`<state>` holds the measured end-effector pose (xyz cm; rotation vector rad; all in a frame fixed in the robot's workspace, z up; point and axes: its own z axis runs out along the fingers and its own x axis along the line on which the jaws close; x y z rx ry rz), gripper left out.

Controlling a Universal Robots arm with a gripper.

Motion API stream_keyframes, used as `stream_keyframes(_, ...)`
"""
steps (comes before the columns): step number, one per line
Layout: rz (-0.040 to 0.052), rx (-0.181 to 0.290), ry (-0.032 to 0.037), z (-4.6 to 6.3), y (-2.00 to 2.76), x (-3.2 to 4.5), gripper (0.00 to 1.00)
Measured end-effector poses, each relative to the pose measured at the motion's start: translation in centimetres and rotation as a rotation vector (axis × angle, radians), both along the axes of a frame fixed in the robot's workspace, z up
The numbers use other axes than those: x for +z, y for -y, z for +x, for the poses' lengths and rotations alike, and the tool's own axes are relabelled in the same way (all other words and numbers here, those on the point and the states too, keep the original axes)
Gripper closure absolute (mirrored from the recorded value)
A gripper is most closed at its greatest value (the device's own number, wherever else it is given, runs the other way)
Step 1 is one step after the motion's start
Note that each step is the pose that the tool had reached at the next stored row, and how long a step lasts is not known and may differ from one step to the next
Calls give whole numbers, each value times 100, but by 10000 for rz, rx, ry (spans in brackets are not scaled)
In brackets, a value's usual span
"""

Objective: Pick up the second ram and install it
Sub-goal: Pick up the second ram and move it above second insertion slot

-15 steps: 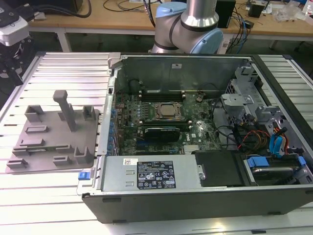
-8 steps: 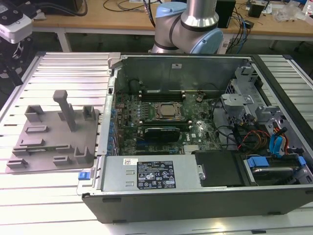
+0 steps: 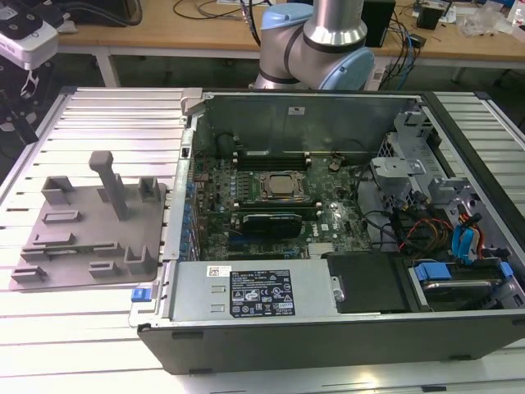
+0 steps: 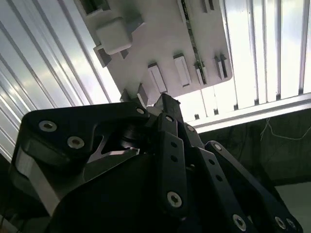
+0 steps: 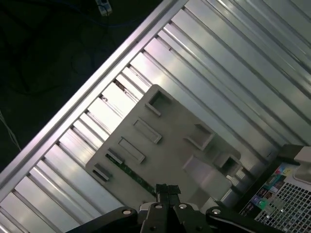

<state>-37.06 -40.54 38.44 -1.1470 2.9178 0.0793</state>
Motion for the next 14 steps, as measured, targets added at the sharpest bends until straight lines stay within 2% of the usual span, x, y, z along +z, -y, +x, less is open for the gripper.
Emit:
stream_keyframes(6, 0, 900, 0, 0, 0, 0, 92)
stream_keyframes(9, 1, 1180, 0, 0, 0, 0, 92)
stream_keyframes(14, 1, 2300, 0, 0, 0, 0, 92)
